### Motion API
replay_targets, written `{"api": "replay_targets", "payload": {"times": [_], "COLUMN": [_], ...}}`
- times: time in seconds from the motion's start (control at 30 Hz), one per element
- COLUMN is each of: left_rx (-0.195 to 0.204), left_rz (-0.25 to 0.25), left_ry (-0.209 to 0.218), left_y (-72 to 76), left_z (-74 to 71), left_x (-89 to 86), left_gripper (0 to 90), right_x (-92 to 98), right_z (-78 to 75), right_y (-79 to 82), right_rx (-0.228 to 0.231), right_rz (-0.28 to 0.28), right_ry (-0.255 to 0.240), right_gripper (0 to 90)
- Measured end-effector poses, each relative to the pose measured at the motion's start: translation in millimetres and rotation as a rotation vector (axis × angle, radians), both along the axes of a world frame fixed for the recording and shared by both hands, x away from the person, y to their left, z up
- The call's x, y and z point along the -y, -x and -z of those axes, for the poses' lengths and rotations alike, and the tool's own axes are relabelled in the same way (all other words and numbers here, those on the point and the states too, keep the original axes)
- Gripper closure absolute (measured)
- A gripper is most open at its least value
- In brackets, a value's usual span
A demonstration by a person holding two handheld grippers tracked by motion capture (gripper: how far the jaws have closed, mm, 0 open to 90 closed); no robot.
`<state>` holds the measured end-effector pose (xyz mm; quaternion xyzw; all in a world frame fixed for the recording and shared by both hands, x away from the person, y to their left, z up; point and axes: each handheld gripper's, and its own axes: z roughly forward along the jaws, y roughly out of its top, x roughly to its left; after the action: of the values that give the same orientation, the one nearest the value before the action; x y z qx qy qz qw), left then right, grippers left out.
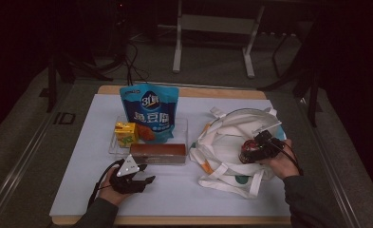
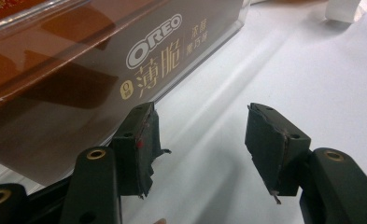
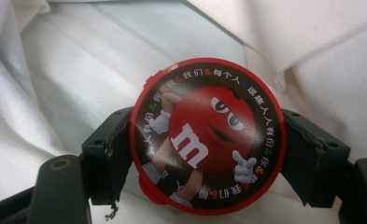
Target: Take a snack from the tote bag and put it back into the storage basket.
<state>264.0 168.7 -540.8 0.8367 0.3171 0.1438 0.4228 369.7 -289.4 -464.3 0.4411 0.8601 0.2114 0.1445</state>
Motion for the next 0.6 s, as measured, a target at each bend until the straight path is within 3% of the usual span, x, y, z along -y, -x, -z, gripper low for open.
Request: {"api": "replay_targets", "payload": {"times": [0.6], "left_rx": [0.000], "left_rz": [0.001], "left_ry": [0.001], "left_y": [0.1], "left_z": [0.0], "left_x": [0.0], "left_gripper": [43.7], "right_x": [-20.0], "right_z": [-10.5], "right_y": [4.3], "right_rx": [0.010], "right_rz": [-0.070], "right_ry": [0.008], "right_gripper": [25.7]}}
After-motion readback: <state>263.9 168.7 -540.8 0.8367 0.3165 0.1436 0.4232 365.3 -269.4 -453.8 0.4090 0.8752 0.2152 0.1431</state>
